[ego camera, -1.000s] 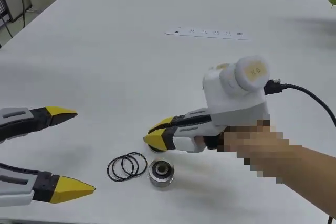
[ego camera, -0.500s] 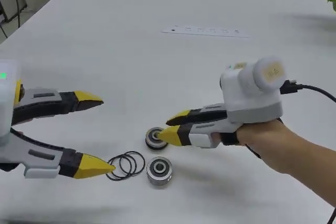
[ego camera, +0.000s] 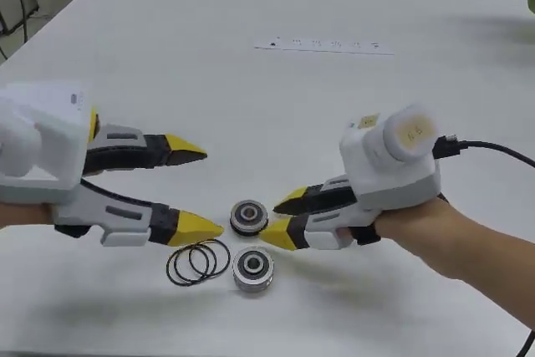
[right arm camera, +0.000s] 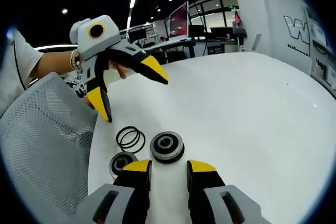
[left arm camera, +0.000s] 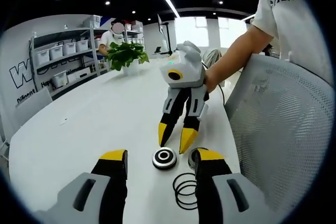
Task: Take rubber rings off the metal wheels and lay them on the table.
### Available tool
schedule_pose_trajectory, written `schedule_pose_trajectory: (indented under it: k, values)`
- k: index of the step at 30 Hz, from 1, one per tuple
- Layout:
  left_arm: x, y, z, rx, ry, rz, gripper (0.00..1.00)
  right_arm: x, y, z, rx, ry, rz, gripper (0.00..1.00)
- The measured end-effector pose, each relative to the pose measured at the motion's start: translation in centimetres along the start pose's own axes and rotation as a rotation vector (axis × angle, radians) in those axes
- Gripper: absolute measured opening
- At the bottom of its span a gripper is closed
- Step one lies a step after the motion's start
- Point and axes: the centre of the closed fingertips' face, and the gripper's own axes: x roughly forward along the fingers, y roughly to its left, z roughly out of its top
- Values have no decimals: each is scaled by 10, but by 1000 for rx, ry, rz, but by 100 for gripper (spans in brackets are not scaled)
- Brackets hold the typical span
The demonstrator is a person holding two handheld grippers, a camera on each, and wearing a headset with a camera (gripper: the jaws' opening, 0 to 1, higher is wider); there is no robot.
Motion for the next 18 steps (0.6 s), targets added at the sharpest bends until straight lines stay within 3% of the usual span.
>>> schedule_pose_trajectory:
  k: [4,8,18]
  values:
    - [16,0,2,1,0,-12,36,0,-1,1,-4,-2,-3,24]
    - [31,-2,-11,24,55,-32,31,0,-2,2,-7,-4,-5,24]
    - [47,-2,-28,1,112,-35,18,3,1,2,-13,-6,4,22]
